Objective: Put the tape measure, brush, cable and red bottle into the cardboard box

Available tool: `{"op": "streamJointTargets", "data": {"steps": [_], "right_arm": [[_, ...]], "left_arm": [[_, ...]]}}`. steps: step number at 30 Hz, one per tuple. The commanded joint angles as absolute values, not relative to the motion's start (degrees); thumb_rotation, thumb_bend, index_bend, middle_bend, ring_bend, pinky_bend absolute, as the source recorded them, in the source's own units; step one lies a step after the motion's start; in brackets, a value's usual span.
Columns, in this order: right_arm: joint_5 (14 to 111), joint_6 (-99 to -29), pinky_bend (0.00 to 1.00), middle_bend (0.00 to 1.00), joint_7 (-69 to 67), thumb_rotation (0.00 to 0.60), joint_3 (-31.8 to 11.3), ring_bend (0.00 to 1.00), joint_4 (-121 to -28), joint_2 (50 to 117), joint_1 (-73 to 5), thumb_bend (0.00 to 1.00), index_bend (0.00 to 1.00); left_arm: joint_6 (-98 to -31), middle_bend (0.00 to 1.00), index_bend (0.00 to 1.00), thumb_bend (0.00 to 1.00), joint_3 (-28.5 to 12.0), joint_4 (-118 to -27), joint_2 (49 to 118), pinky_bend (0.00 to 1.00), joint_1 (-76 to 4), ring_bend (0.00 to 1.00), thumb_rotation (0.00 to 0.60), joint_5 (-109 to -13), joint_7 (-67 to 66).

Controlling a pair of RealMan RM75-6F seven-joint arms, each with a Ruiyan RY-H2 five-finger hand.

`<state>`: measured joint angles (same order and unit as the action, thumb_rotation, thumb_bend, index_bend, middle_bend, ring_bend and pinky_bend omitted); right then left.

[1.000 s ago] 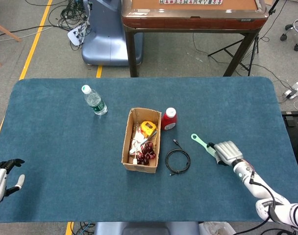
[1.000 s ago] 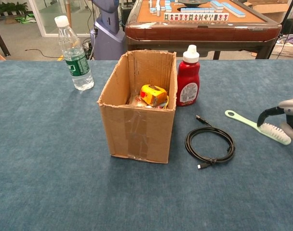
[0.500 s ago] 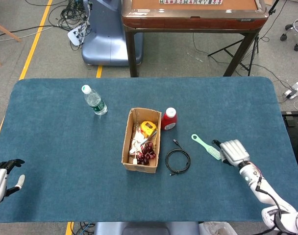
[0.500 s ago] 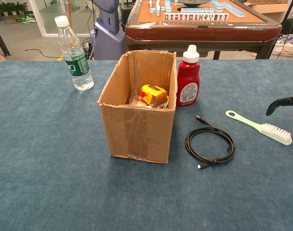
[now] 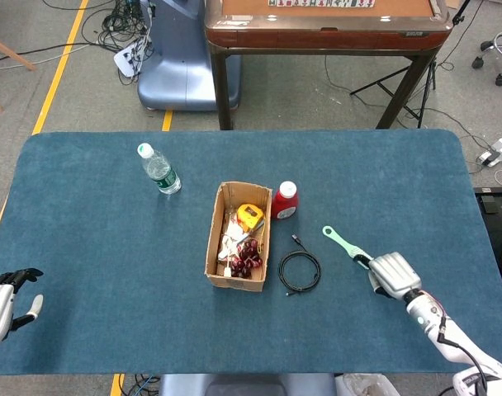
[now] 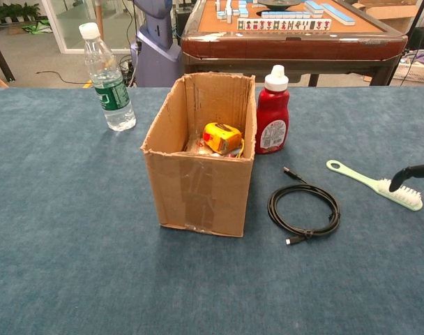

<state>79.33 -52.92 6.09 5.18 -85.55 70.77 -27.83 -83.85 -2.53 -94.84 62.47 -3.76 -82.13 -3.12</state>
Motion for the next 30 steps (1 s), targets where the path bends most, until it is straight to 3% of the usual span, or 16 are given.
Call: {"op": "streamJointTargets", "data": {"steps": [1,30], "right_arm": [[79.7,-52.69,1.0,1.0,6.4,0.6,5.6,1.0,-85.56,71.02,-27.45,0.97,0.25],[76.71,-51.95,1.0,1.0,4.7,0.6,3.25,1.0,-78.57,73.3,-25.12,0.97,0.25]], "left_arm": [[-83.93,0.41,0.34,0.35,-2.52,-94.88,62.45,0.55,-3.74,0.35,0.6,-82.22,-3.06],[-84.02,0.41,0.34,0.35,-2.5,-95.0,62.41,0.55,-3.7,0.35,0.6,-82.25,-3.13]]}}
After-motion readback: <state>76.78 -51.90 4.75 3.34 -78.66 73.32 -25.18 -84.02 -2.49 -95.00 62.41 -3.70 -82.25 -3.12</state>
